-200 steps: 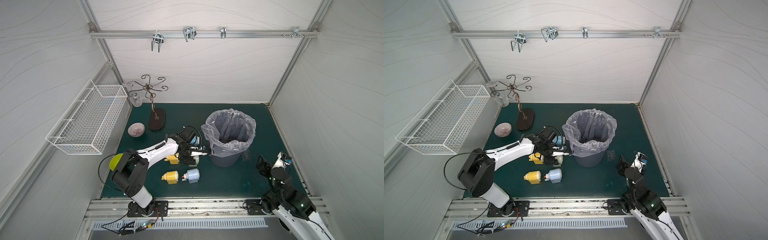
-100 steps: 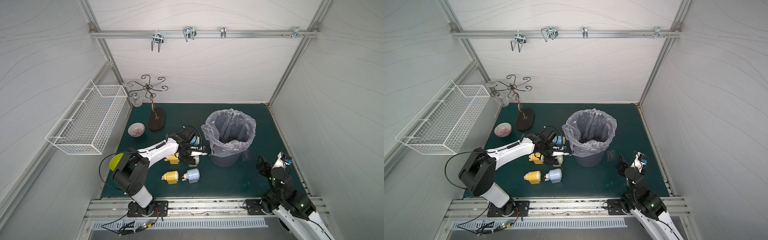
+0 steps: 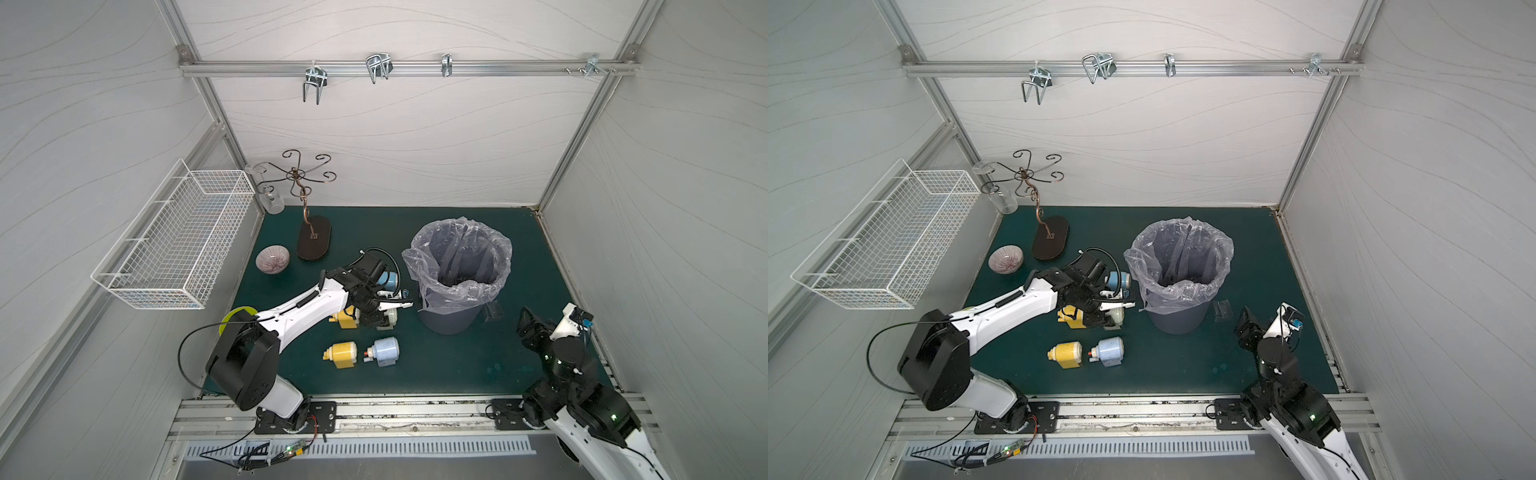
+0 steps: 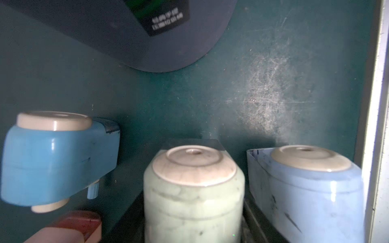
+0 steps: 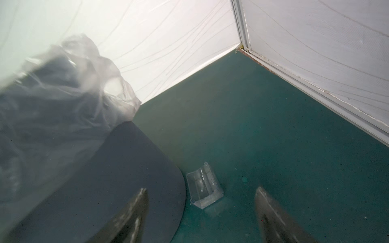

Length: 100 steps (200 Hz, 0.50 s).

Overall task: Take out the pencil sharpener tray and clean the shavings
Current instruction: Pick up the pencil sharpener from the center of the board.

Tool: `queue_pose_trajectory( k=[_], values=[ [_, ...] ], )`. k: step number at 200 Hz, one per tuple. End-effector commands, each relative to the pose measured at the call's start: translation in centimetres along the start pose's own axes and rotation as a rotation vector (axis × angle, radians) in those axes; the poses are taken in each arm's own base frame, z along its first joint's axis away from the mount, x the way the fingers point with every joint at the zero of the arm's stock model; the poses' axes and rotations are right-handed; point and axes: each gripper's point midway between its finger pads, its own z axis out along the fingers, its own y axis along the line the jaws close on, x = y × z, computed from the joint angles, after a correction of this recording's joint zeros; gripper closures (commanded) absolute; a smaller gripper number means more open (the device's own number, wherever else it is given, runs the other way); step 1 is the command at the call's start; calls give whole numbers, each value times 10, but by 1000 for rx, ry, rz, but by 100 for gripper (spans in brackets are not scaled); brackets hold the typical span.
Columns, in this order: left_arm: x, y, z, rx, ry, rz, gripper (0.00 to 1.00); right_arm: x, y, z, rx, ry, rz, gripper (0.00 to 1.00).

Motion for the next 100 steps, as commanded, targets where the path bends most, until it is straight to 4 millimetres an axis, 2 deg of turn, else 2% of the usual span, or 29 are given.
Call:
queue_pose_trajectory(
  k=[1,26,52,68,100],
  values=[
    [-13,-4,-25,-15,-45,25,100,-29,16,-10,-70,-78,0,21],
    [-17,-8,-42,-39,-77,30,100,-48,38,-16,-149,-113,-71,21],
    [-16,-18,-59,-44,-89,25,100,-62,70,-17,-242,-89,-131,12],
    [-16,-26,-72,-42,-101,27,100,-66,101,-18,-349,-40,-166,10],
    [-35,-49,-112,31,-198,7,100,-70,168,-24,-594,46,-279,6]
  ],
)
